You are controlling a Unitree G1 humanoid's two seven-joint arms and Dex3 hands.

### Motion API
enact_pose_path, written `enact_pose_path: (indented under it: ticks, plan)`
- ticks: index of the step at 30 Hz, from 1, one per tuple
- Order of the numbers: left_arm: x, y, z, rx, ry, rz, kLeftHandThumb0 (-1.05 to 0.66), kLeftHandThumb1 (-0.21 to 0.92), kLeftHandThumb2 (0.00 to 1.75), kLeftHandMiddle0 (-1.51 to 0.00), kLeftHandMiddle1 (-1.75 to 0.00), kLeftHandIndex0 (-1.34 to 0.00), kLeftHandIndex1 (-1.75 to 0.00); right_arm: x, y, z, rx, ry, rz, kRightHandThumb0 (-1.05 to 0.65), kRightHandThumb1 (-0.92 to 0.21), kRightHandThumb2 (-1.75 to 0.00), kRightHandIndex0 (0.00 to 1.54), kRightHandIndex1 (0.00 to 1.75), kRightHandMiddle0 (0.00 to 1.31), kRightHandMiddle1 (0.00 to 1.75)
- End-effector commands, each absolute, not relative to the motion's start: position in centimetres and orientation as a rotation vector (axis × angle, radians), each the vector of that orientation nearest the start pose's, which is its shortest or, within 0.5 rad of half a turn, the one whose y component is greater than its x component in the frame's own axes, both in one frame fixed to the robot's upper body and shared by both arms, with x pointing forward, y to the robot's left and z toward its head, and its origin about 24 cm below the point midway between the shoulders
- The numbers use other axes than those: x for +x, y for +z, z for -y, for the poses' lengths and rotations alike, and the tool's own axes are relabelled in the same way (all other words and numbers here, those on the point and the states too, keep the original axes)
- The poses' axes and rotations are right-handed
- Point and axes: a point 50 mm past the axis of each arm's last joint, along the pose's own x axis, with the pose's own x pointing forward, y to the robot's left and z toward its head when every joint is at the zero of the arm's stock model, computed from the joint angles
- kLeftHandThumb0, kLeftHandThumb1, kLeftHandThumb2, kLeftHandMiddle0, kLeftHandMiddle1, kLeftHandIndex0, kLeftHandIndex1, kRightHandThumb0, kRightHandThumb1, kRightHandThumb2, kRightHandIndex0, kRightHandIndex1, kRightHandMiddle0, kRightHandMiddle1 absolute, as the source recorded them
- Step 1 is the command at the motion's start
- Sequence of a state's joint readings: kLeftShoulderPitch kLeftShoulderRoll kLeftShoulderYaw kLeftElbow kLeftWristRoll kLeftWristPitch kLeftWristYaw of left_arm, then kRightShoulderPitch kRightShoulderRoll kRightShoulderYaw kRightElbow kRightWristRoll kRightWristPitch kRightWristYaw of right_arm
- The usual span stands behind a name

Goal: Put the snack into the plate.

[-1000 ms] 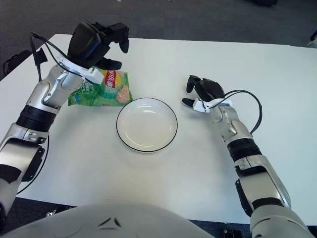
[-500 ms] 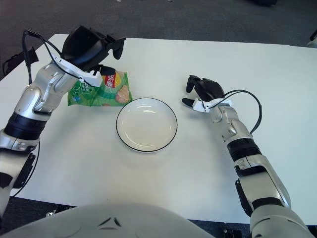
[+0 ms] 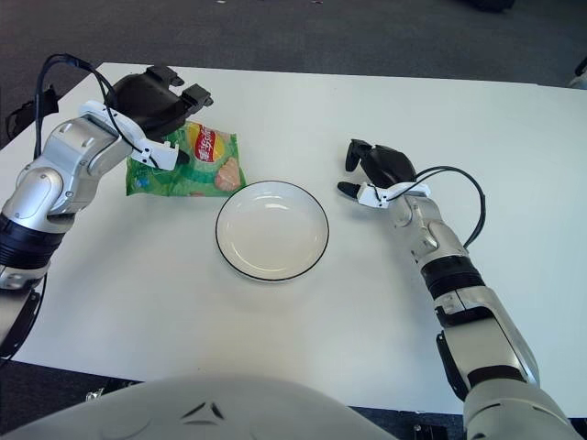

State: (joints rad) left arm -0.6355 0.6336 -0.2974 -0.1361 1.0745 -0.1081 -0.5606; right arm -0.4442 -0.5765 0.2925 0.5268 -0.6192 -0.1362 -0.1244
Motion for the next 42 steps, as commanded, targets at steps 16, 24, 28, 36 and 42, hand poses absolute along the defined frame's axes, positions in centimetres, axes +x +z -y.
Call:
enact_pose_path:
  ticks: [16, 24, 28, 36, 42]
  plan:
    - [34.4, 15.9, -14.8, 1.831, -0.441, 0.1, -1.05, 0.92, 0.49, 0.0, 0.0, 0.0, 0.0, 30.2, 1.8, 22.3, -1.294, 0.268, -0.139, -0.01, -0.48, -1.07, 0.57, 1.54, 0.31, 1.75]
    - [35.2, 13.9, -14.8, 1.766, -0.466, 0.023, -1.05, 0.92, 0.56, 0.0, 0.0, 0.0, 0.0, 30.2, 1.9, 22.3, -1.3, 0.269, -0.145, -0.01, -0.48, -1.08, 0.58, 1.56, 0.3, 1.74]
    - [35.3, 12.9, -14.9, 1.741, -0.474, 0.009, -1.05, 0.92, 0.55, 0.0, 0.0, 0.0, 0.0, 30.1, 2.0, 22.3, -1.303, 0.27, -0.142, -0.01, -0.48, -1.09, 0.57, 1.59, 0.29, 1.74]
    - [35.3, 9.2, -14.6, 1.633, -0.541, -0.073, -1.05, 0.92, 0.6, 0.0, 0.0, 0.0, 0.0, 30.0, 2.0, 22.2, -1.311, 0.275, -0.122, -0.01, -0.48, -1.09, 0.57, 1.6, 0.27, 1.74]
    - [35.3, 6.9, -14.1, 1.593, -0.59, -0.119, -1.05, 0.92, 0.63, 0.0, 0.0, 0.0, 0.0, 29.9, 2.2, 22.2, -1.315, 0.279, -0.118, -0.01, -0.47, -1.11, 0.58, 1.62, 0.28, 1.73]
